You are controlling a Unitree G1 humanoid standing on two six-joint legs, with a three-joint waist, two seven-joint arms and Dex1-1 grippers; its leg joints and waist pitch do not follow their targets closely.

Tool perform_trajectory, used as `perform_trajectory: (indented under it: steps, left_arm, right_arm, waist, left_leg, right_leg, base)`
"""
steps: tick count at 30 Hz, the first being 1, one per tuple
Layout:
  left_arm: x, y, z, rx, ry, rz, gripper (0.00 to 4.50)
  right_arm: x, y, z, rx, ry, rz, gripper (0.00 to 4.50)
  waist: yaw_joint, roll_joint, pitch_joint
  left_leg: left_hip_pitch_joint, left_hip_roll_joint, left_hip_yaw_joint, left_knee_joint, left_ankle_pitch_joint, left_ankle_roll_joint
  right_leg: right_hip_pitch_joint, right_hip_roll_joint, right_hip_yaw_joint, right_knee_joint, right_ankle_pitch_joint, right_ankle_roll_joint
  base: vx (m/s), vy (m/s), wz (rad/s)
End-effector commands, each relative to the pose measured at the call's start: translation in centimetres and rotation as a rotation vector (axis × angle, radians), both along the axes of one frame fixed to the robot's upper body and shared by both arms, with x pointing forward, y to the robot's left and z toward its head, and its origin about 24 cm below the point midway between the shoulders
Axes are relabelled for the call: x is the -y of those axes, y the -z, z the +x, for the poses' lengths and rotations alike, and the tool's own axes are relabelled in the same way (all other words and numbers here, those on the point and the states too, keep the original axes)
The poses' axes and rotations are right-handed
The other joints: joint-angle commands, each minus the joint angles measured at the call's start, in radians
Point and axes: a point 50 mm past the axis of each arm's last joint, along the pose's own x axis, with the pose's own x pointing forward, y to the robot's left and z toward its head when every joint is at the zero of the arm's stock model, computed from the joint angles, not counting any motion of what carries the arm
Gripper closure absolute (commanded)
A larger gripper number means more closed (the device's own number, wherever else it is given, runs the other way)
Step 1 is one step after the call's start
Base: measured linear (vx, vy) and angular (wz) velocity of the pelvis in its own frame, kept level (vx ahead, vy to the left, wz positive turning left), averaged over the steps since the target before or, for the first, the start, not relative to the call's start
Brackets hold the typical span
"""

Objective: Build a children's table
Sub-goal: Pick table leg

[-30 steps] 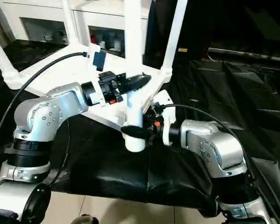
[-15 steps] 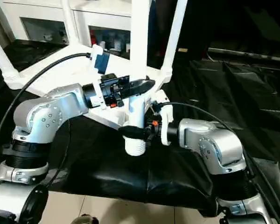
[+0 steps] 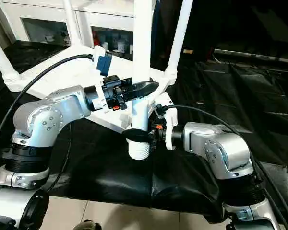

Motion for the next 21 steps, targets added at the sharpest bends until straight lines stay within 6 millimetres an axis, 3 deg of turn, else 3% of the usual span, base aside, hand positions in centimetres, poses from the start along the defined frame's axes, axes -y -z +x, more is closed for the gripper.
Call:
perform_trajectory:
  steps: [1,6,11,14,17,19,21]
  left_arm:
    - [-0.1,-0.4,0.1,0.016,-0.02,0.009,2.13]
    - [-0.2,-0.6,-0.1,0.006,0.005,-0.024,1.63]
    - [-0.7,-0.9,0.8,0.088,-0.114,-0.073,1.39]
    - [-2.2,-1.4,2.0,0.066,-0.254,-0.226,1.39]
    - [-3.0,-0.9,2.1,0.059,-0.276,-0.24,1.39]
    - [-3.5,0.0,2.3,0.066,-0.291,-0.172,1.39]
    - [-3.7,1.6,2.6,0.142,-0.301,0.067,1.39]
  right_arm:
    - [0.4,-0.3,0.2,0.01,0.024,-0.007,2.55]
    - [0.4,-0.2,0.4,0.02,0.052,-0.004,2.58]
    - [0.7,-0.4,1.4,0.053,0.178,0.03,2.58]
    - [1.4,-0.7,2.9,0.084,0.379,0.082,2.58]
    - [2.1,-0.6,3.7,0.12,0.501,0.07,2.59]
    - [2.8,-0.4,4.1,0.144,0.582,0.047,2.59]
    - [3.7,-0.2,4.5,0.169,0.653,0.003,2.59]
  waist:
    - [-0.001,-0.01,-0.079]
    - [-0.001,-0.01,-0.08]
    - [-0.003,-0.01,-0.079]
    - [-0.005,-0.011,-0.08]
    - [-0.006,-0.008,-0.081]
    - [-0.006,-0.008,-0.081]
    - [-0.006,-0.01,-0.081]
  left_leg:
    - [0.031,0.002,0.008,-0.06,-0.148,-0.033]
    - [0.03,0.001,0.008,-0.059,-0.136,-0.031]
    - [0.03,0.002,0.009,-0.061,-0.153,-0.038]
    - [0.028,0.0,0.01,-0.06,-0.151,-0.044]
    - [0.031,-0.001,0.009,-0.061,-0.145,-0.05]
    - [0.031,-0.001,0.008,-0.061,-0.141,-0.051]
    - [0.031,0.0,0.007,-0.063,-0.14,-0.049]
  right_leg:
    - [0.037,-0.019,0.01,-0.065,-0.046,-0.195]
    - [0.037,-0.018,0.01,-0.064,-0.033,-0.203]
    - [0.035,-0.021,0.011,-0.069,-0.058,-0.193]
    - [0.034,-0.021,0.011,-0.068,-0.048,-0.195]
    - [0.033,-0.018,0.01,-0.067,-0.054,-0.183]
    - [0.033,-0.018,0.009,-0.067,-0.048,-0.175]
    - [0.033,-0.017,0.01,-0.07,-0.056,-0.152]
  base:
    - [0.0,0.0,0.0]
    - [0.0,0.0,0.0]
    - [0.0,0.0,0.0]
    - [0.0,0.0,0.0]
    - [0.0,0.0,0.0]
    - [0.0,0.0,0.0]
    - [0.0,0.0,0.0]
